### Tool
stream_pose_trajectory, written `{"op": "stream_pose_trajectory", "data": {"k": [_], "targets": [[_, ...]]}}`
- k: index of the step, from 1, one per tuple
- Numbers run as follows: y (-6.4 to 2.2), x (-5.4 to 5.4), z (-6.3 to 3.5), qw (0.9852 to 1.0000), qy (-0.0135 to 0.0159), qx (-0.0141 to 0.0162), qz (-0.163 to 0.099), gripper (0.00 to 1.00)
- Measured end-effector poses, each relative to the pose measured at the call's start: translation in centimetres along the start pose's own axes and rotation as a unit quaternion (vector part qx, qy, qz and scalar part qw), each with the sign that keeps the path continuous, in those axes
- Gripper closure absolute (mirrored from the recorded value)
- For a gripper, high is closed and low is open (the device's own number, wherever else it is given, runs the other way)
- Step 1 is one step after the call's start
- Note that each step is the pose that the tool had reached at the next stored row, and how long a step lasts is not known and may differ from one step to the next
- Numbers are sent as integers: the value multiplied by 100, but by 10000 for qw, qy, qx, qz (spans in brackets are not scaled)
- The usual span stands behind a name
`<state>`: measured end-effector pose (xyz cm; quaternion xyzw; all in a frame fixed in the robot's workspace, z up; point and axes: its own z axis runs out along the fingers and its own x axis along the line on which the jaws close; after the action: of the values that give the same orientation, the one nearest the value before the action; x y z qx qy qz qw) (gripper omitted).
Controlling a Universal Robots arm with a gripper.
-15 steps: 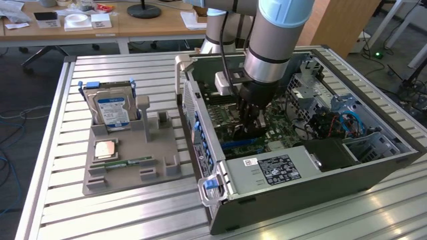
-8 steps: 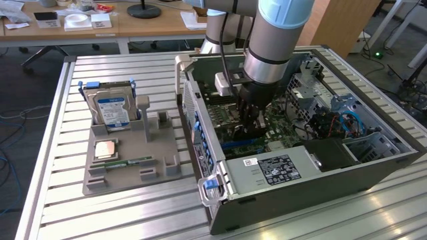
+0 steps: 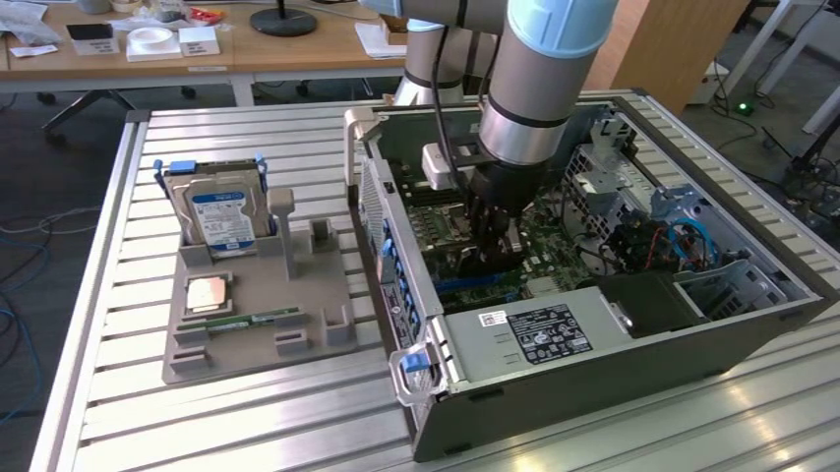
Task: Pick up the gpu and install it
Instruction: 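Insert the gpu into the slot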
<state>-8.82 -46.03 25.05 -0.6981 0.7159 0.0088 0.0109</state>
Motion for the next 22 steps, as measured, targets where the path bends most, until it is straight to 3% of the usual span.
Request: {"op": "stream_pose_trajectory", "data": {"k": [22], "targets": [[10, 1, 11, 10000, 0, 0, 11, 73]]}}
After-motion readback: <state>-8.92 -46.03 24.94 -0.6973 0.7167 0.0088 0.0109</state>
